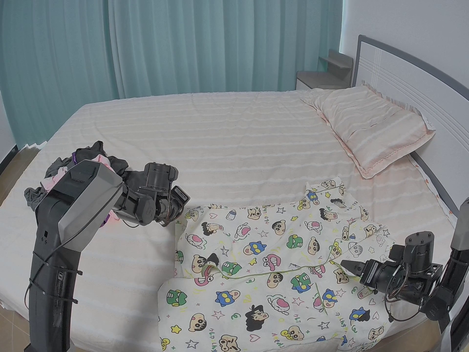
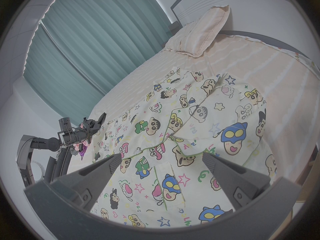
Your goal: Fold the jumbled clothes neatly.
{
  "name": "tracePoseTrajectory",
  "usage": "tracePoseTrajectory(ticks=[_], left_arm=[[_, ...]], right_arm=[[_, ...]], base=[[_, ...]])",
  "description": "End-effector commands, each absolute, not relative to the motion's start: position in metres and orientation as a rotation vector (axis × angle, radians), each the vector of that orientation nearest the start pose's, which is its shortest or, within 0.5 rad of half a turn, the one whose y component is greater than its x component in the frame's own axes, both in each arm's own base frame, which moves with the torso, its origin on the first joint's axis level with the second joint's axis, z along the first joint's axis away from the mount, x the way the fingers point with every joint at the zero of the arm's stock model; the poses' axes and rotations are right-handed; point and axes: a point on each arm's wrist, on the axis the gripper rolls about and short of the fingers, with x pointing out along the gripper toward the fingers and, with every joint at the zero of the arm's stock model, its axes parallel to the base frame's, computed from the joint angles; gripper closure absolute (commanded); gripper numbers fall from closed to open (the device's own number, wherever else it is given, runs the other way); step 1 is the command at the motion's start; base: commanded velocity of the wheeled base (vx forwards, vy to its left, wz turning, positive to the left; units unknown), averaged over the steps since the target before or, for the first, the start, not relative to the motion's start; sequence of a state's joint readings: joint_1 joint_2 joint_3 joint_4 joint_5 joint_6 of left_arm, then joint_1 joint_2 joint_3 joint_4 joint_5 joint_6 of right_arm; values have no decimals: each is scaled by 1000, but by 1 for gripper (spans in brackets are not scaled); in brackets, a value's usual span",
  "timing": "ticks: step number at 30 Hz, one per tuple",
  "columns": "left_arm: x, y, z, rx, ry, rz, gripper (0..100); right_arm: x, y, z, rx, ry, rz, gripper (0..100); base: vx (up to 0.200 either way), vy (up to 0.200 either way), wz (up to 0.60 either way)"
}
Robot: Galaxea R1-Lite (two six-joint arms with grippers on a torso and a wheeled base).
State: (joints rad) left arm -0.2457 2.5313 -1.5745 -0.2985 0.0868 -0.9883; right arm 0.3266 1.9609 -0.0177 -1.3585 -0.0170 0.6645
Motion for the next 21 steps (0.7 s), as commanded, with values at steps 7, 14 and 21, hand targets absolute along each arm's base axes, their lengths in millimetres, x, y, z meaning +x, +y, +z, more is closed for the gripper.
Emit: tracePoseTrajectory(ticks=[7, 14, 21], left_arm=[[495, -103, 13, -941, 653, 249, 0], [489, -88, 20, -981, 652, 289, 0], [448, -98, 24, -993, 829, 160, 0]], right_arm=[[191, 67, 27, 532, 680, 97, 0], [191, 67, 28, 529, 671, 86, 0], [191, 67, 29, 531, 663, 86, 0]], base=[[0, 0, 0], [0, 0, 0], [0, 0, 0]])
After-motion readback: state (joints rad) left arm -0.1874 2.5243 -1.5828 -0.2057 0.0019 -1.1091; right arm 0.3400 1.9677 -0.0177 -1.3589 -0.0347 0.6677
